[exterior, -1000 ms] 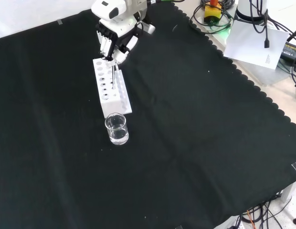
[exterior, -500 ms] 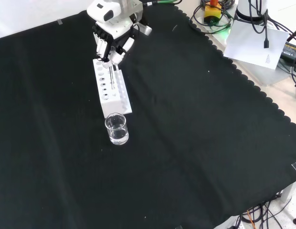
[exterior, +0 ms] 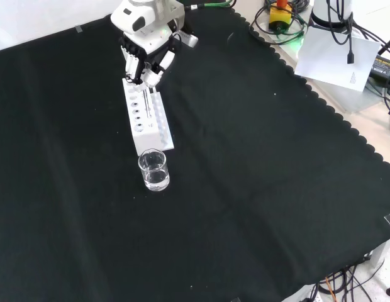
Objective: Put the glass rod back on the white test tube rack.
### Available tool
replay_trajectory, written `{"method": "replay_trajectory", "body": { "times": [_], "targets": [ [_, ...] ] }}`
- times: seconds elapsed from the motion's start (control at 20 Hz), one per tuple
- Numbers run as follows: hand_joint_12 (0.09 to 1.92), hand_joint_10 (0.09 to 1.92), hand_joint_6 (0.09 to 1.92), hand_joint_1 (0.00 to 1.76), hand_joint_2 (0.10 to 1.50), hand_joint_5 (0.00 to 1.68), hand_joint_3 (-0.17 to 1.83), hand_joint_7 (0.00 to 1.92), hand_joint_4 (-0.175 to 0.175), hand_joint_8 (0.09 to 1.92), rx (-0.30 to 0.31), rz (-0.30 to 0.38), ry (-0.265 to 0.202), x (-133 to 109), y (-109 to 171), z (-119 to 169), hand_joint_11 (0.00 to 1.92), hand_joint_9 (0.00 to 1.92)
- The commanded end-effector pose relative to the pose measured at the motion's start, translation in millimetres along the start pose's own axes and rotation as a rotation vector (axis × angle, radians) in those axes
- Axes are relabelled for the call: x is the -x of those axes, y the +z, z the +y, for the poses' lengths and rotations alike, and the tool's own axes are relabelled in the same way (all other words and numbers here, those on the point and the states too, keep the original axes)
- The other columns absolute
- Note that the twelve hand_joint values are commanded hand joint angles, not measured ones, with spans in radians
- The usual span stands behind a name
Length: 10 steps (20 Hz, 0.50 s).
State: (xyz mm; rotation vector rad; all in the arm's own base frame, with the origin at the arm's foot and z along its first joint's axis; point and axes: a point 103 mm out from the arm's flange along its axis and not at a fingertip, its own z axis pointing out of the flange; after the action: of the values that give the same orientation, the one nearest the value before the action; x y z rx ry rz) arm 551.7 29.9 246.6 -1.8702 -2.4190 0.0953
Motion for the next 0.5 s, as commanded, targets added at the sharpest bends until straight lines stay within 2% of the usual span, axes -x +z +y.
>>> {"method": "replay_trajectory", "body": {
  "times": [0.05, 0.2, 0.25, 0.35, 0.5],
  "targets": [
    [0.79, 0.90, 0.57, 1.30, 1.04, 1.09, -0.01, 1.22, -0.175, 0.89, -0.024, 0.017, 0.001, 2.7, 1.9, 0.5, 1.63, 1.58],
    [0.73, 0.83, 0.66, 1.31, 1.03, 1.09, -0.05, 1.35, -0.175, 0.56, -0.027, 0.019, 0.007, 4.6, -0.4, 0.5, 1.67, 1.62],
    [0.71, 0.82, 0.73, 1.36, 0.99, 1.03, -0.10, 1.29, -0.175, 0.57, -0.029, 0.018, 0.009, 5.3, -0.8, 0.5, 1.68, 1.63],
    [0.69, 0.79, 0.87, 1.43, 0.94, 0.90, -0.15, 1.11, -0.175, 0.68, -0.030, 0.016, 0.011, 6.0, -1.4, 0.8, 1.69, 1.65],
    [0.69, 0.77, 0.94, 1.46, 0.91, 0.70, -0.17, 0.92, -0.175, 0.78, -0.028, 0.009, 0.015, 5.8, -4.9, -0.1, 1.70, 1.66]
  ]
}}
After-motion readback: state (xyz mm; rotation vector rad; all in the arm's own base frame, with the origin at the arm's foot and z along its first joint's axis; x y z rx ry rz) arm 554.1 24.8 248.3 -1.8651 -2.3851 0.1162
